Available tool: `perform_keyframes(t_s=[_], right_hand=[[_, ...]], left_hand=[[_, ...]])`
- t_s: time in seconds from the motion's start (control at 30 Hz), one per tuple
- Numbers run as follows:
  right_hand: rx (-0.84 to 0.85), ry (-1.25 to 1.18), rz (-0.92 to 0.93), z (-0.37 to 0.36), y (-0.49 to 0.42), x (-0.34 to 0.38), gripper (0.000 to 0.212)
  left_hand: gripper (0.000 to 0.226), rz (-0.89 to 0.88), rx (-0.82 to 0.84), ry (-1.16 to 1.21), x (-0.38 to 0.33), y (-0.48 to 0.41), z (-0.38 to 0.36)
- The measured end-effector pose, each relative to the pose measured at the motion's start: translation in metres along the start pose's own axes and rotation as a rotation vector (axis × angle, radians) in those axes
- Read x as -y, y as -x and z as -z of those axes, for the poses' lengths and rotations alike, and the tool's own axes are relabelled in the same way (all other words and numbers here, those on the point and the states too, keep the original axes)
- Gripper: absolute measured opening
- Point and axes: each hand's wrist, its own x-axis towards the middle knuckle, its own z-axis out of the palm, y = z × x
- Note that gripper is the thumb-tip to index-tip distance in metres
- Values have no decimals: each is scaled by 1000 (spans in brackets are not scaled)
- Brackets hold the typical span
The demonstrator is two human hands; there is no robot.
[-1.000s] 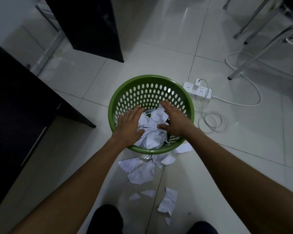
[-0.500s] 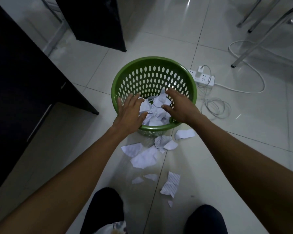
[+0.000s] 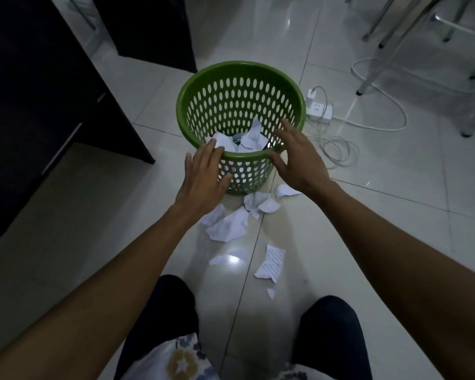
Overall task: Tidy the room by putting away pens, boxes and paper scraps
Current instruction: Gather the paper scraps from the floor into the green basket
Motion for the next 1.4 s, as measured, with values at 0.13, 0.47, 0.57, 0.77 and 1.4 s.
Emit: perform_keyframes(t_s=[0.13, 0.47, 0.57, 0.77, 1.4], right_hand=[[34, 6, 4, 1, 36, 3, 54], [254, 23, -121, -26, 131, 9, 62], [347, 29, -139, -39, 147, 5, 77], [557, 35, -177, -82, 174, -9, 117], [796, 114, -125, -193, 196, -80, 100]], left_hand=[[62, 22, 15, -22, -2, 42, -6], [60, 93, 248, 14, -4, 123, -31], [64, 90, 275, 12, 3, 136, -41], [75, 173, 412, 65, 19, 153, -71], [40, 471, 646, 102, 36, 136, -183]])
